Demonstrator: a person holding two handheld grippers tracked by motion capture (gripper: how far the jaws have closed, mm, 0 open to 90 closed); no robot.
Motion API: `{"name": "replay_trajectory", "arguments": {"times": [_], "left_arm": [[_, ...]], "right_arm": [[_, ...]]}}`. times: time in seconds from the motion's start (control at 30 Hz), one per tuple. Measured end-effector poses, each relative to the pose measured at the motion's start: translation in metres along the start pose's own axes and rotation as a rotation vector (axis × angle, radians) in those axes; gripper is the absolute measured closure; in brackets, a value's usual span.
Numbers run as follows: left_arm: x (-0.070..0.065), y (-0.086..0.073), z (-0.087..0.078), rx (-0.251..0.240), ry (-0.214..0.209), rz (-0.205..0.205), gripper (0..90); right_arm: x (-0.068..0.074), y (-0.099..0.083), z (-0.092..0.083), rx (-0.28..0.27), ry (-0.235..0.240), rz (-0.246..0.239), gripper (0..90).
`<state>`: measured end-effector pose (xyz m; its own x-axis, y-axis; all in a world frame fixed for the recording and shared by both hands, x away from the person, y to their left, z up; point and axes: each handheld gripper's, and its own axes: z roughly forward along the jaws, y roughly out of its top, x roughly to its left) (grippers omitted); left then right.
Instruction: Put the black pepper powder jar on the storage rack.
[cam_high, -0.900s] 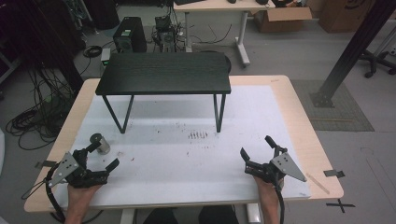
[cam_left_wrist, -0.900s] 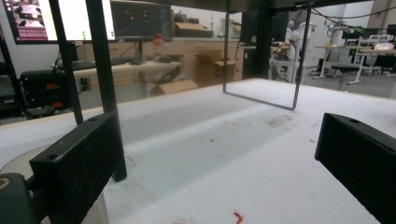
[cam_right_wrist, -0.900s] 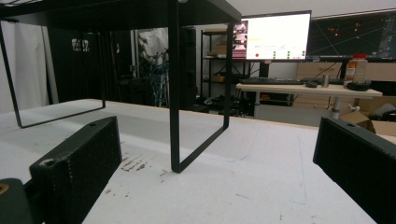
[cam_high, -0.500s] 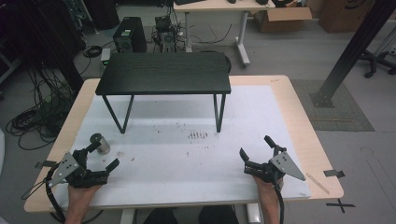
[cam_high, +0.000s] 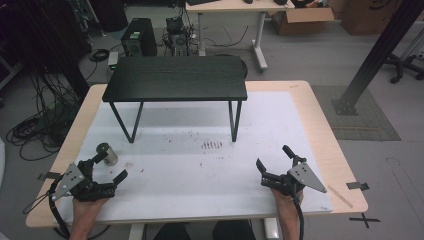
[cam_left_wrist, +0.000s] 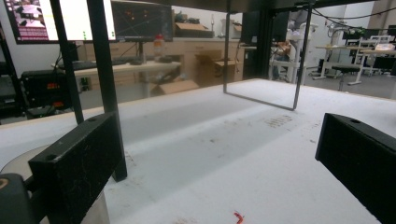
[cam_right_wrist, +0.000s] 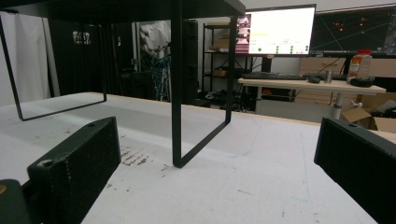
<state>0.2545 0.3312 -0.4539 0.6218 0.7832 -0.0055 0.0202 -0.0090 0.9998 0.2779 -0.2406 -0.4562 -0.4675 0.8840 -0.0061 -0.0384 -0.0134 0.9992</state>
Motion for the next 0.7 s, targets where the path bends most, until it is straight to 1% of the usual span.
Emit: {"name": "replay_trajectory", "arguments": {"times": [0.27, 0.53, 0.63, 0.7], "left_arm": [[0.0007, 0.0001, 0.0001, 0.001, 0.004, -0.007, 0.3], [0.0004, -0.0001, -0.0009, -0.013, 0.015, -0.007, 0.3], [0.0008, -0.0003, -0.0020, -0.023, 0.023, -0.014, 0.3], [0.0012, -0.0003, -0.0023, -0.027, 0.044, -0.026, 0.3]], "right_arm": [[-0.0001, 0.0000, 0.0001, 0.002, 0.001, 0.001, 0.2], [-0.0002, 0.0001, 0.0005, 0.005, 0.002, 0.001, 0.2], [-0.0002, 0.0002, 0.0006, 0.006, 0.002, 0.000, 0.2], [-0.0001, 0.0002, 0.0006, 0.007, 0.003, 0.001, 0.2]]}}
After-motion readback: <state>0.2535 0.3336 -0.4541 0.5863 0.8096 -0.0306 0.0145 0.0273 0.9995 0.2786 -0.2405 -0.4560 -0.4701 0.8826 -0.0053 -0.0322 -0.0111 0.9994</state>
